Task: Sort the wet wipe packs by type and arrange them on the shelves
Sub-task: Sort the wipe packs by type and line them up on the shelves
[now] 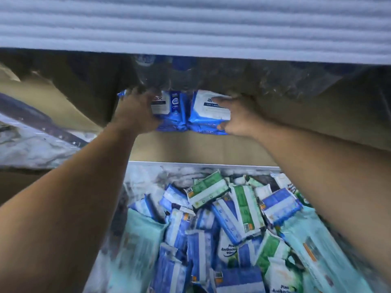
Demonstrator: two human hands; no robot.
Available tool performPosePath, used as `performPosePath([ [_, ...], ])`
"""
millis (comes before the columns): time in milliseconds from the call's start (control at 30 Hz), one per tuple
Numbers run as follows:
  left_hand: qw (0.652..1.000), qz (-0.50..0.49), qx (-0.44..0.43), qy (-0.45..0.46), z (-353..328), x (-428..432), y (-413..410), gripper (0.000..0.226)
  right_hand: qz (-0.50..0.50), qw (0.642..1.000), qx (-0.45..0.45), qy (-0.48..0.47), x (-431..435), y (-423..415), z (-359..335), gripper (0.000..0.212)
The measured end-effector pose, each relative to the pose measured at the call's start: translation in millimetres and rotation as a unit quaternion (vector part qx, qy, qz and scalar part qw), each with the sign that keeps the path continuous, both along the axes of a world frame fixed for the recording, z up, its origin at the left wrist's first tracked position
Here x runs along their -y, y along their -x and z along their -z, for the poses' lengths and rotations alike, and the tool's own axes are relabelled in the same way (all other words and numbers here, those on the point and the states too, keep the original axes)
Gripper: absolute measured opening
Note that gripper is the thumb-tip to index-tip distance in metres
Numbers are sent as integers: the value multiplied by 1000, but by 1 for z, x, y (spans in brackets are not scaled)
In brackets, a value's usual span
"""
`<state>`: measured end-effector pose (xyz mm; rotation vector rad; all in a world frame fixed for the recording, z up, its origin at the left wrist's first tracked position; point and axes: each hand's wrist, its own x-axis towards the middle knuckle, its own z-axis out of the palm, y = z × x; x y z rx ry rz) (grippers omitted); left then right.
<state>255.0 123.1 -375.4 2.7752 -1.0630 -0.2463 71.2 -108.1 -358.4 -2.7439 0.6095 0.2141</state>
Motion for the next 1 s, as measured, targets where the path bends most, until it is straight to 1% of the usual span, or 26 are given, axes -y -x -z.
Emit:
performPosePath([
  [67, 999, -16, -24, 17, 5, 0, -1, 72, -8, 1000, -6, 0, 1, -7, 8, 88],
  [100, 998, -19, -32, 41, 6, 0, 1, 70, -11, 1000, -2, -5, 2, -9, 10, 88],
  [200, 994, -17, -33, 100, 9, -7, 6, 73, -18, 999, 17, -19, 4, -5, 15, 87],
  [267, 995, -21, -21, 98, 10, -9, 8, 75, -21, 1000, 17, -10, 4, -1, 15, 88],
  [367, 998, -33, 19, 46, 9, -4, 13, 78, -9, 999, -32, 43, -2, 0, 8, 93],
  [400, 998, -44, 22, 38, 6, -2, 19, 81, 11, 998, -43, 50, -7, 2, 4, 98],
  [467, 994, -86, -3, 64, -4, 3, 41, 89, 71, 997, -24, 31, -22, 13, -6, 105],
  [533, 985, -129, -44, 110, -13, 6, 75, 90, 130, 991, 20, -2, -41, 42, -17, 99],
  [600, 975, -149, -81, 141, -18, 5, 115, 89, 159, 985, 50, -33, -62, 89, -26, 87],
  [667, 968, -144, -140, 148, -24, 4, 157, 89, 181, 978, 82, -58, -82, 144, -31, 76],
  [733, 963, -120, -192, 145, -31, 0, 202, 82, 215, 967, 114, -71, -94, 199, -32, 68],
  [767, 961, -105, -209, 144, -36, -2, 224, 77, 235, 962, 115, -77, -97, 224, -32, 67],
  [800, 959, -91, -229, 138, -40, -5, 245, 75, 255, 958, 98, -85, -99, 249, -32, 67],
  [900, 952, -49, -285, 101, -49, -17, 301, 69, 297, 949, 9, -109, -100, 308, -43, 75],
  [1000, 950, -22, -308, 53, -55, -34, 344, 64, 352, 924, -31, -145, -92, 357, -44, 66],
])
